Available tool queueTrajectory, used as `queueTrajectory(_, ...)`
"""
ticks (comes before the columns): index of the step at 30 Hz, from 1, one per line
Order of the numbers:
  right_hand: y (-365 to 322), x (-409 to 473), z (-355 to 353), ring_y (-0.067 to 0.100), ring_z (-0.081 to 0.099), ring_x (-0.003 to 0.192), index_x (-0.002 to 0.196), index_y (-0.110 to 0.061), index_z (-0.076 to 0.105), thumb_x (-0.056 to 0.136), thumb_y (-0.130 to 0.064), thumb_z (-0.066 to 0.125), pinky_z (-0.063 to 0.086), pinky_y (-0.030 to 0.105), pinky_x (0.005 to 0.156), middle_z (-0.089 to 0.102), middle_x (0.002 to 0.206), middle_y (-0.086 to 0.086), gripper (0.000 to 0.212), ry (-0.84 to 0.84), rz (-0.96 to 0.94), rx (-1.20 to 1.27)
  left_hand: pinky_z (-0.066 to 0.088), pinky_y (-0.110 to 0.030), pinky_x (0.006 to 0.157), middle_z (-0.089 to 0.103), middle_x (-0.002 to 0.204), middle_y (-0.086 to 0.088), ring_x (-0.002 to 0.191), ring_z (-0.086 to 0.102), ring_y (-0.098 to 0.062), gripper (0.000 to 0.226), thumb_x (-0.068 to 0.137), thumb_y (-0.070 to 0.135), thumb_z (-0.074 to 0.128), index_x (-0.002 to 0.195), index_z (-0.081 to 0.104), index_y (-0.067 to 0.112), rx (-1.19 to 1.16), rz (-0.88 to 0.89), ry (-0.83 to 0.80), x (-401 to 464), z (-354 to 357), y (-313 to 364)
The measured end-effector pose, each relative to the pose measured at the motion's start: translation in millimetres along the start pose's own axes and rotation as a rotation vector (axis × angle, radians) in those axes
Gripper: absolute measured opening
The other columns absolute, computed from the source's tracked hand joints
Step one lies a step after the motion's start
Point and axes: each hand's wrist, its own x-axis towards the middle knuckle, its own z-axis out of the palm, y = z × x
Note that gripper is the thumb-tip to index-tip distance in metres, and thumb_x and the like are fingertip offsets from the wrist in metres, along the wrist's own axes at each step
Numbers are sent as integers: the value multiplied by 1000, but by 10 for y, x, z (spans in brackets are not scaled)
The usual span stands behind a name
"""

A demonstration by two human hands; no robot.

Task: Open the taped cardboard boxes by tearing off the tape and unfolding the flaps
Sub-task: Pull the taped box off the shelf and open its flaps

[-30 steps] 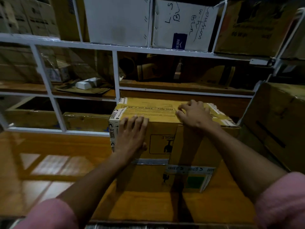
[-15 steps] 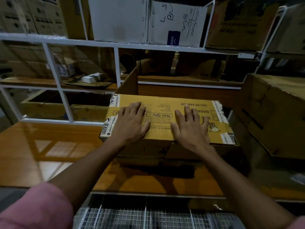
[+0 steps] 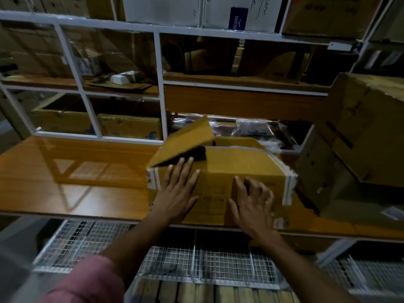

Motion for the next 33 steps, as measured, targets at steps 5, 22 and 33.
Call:
queueTrajectory(5,69,46,262,31,28,141,149,-30,30,98,-55,47,30,56,110,28,154,7,60,-288,-43,63,12,-53,124,5,171,-13,155,13,-33,86,97,69,9,161,-8,15,-141,-175,-420,-107,346,193)
queueTrajectory(22,158,346,648,26,-12,156,162,-36,4,98,-65,5,-1,55,122,-5,171,-5,70,-473,-94,100,34,-55,104,52,144,-13,131,49,-35,67,102,68,19,154,28,26,-232,-311,-495,151,404,97)
queueTrajectory(33,-25,633,629,29,25,143,138,-31,47,99,-67,16,19,52,116,36,150,8,62,-349,1,191,44,-50,95,55,138,-11,122,56,-31,60,103,65,22,144,37,23,-186,-283,-452,315,401,91)
